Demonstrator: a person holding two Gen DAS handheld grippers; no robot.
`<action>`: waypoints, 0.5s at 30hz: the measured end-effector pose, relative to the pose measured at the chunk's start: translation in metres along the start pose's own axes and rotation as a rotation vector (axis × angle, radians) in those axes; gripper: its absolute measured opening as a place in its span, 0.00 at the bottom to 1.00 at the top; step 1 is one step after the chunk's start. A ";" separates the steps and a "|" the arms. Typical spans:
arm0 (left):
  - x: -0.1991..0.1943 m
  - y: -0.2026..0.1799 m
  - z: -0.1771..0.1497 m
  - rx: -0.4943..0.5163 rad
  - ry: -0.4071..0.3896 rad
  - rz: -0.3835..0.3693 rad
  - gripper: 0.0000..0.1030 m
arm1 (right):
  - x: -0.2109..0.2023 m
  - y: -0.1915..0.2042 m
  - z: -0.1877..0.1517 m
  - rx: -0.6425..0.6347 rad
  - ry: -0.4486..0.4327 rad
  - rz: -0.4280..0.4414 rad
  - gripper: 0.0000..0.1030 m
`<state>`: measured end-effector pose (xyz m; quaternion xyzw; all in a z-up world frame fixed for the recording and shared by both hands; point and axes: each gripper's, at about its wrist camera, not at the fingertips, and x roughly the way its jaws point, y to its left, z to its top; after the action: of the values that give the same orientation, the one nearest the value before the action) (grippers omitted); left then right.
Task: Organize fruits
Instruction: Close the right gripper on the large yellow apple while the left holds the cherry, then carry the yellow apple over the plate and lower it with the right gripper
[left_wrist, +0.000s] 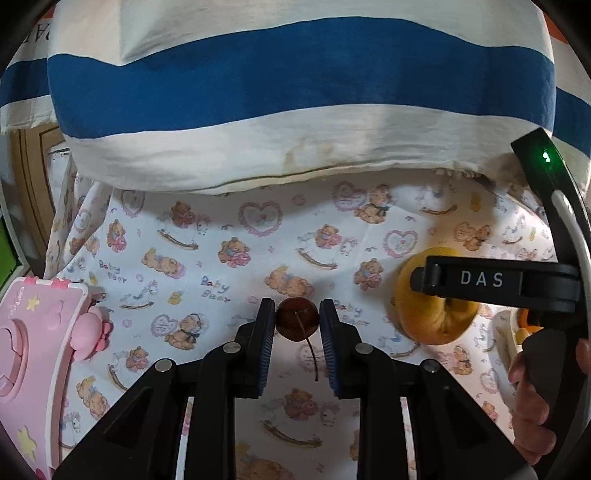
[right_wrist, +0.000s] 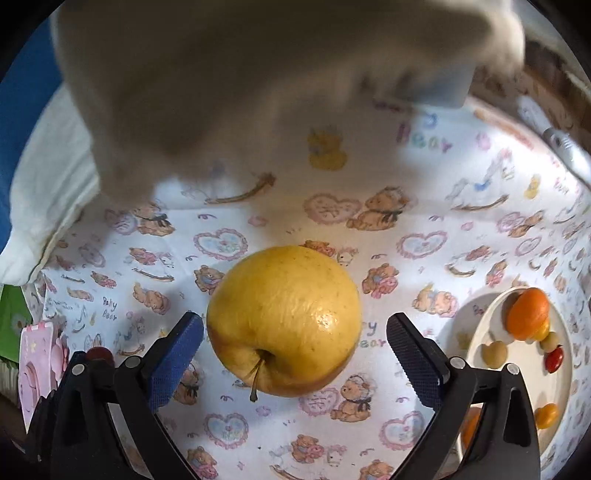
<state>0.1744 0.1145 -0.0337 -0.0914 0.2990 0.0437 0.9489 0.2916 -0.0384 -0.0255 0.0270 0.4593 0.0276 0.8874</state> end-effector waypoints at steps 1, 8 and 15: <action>0.002 0.002 0.000 -0.007 0.000 -0.001 0.23 | 0.002 0.001 0.001 -0.007 -0.002 0.000 0.98; -0.003 -0.004 -0.002 0.013 -0.013 -0.004 0.23 | 0.020 0.003 0.004 0.010 0.038 0.024 0.98; -0.009 -0.007 0.000 0.026 -0.029 -0.012 0.23 | 0.022 0.003 0.003 -0.031 0.030 0.056 0.89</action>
<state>0.1684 0.1078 -0.0275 -0.0801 0.2854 0.0354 0.9544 0.3067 -0.0342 -0.0421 0.0257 0.4709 0.0597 0.8798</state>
